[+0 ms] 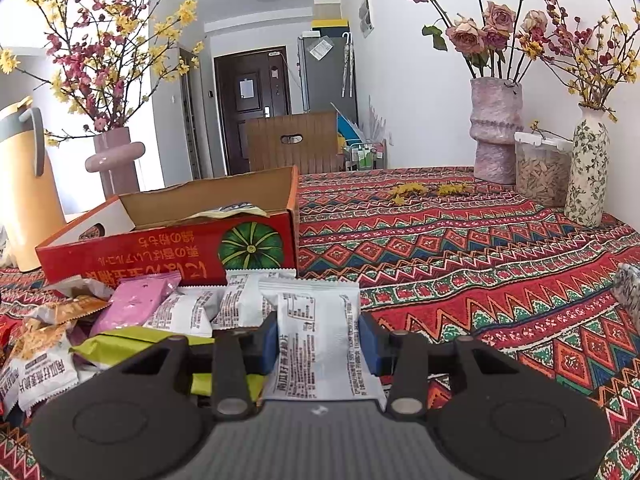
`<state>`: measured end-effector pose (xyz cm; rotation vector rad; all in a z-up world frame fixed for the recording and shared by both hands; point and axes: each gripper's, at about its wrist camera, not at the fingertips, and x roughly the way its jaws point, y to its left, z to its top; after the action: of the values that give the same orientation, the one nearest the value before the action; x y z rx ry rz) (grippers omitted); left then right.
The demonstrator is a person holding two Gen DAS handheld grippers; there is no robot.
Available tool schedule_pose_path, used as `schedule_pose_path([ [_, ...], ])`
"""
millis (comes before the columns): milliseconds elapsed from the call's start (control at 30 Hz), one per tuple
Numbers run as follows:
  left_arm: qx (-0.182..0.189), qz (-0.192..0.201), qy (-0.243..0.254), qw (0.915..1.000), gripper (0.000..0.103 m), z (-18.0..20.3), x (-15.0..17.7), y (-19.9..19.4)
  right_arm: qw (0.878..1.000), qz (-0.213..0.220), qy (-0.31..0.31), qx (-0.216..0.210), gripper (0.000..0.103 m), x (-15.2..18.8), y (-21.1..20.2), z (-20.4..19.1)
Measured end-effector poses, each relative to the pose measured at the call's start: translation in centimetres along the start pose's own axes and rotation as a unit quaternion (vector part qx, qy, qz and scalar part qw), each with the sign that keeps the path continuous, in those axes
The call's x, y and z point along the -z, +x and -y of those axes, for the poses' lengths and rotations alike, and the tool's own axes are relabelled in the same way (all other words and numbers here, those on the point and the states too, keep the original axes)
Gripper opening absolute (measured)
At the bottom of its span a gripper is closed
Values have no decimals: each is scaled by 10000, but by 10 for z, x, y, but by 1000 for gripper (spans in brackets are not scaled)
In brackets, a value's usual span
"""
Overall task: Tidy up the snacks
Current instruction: 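Grasp the red-and-silver packet with the left tool while the right tool holds its packet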
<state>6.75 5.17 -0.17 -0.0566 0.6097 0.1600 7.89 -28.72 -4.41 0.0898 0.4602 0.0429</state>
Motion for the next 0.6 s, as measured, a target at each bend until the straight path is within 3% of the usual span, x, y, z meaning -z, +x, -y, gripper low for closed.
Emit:
schedule_pose_path([
  [600, -103, -927, -339, 9951, 103, -10, 22, -9, 9999, 76, 65, -25, 41, 0, -2, 2],
])
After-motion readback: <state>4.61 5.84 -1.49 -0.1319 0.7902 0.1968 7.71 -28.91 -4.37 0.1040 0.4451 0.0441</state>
